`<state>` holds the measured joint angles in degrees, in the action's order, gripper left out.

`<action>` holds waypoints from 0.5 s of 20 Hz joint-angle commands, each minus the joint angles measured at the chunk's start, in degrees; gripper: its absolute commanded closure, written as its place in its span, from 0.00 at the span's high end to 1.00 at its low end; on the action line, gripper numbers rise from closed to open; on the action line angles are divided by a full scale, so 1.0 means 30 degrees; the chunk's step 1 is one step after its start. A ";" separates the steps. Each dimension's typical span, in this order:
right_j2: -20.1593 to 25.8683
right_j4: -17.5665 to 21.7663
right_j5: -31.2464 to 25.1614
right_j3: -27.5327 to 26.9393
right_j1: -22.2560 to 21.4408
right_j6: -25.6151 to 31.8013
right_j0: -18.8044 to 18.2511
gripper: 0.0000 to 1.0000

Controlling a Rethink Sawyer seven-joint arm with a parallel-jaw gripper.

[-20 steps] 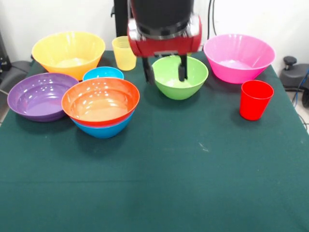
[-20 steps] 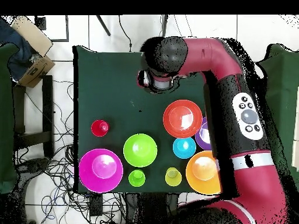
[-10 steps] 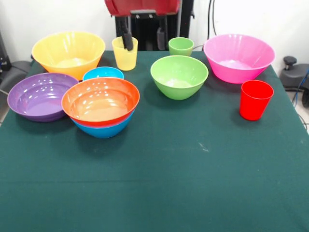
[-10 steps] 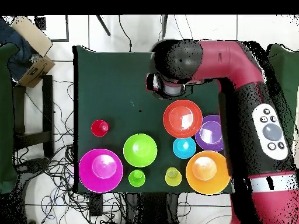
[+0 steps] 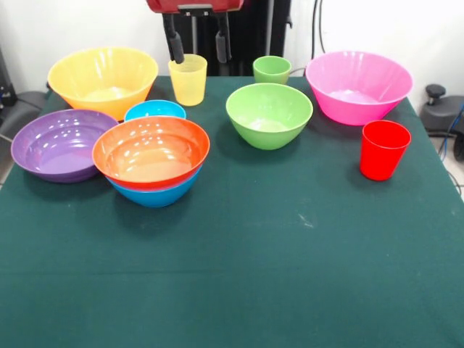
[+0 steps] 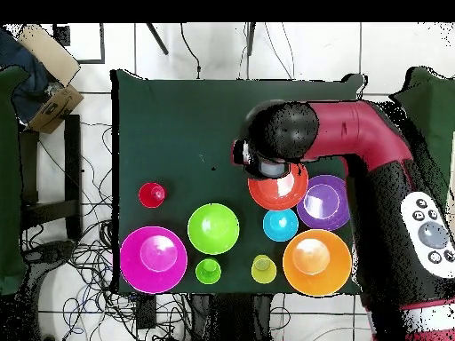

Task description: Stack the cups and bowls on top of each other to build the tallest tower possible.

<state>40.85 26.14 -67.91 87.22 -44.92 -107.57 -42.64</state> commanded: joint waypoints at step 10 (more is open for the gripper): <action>0.0072 0.0868 0.2440 0.4138 -0.0542 0.2273 0.0175 1.00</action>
<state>40.86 26.17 -64.73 94.03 -45.65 -107.57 -42.81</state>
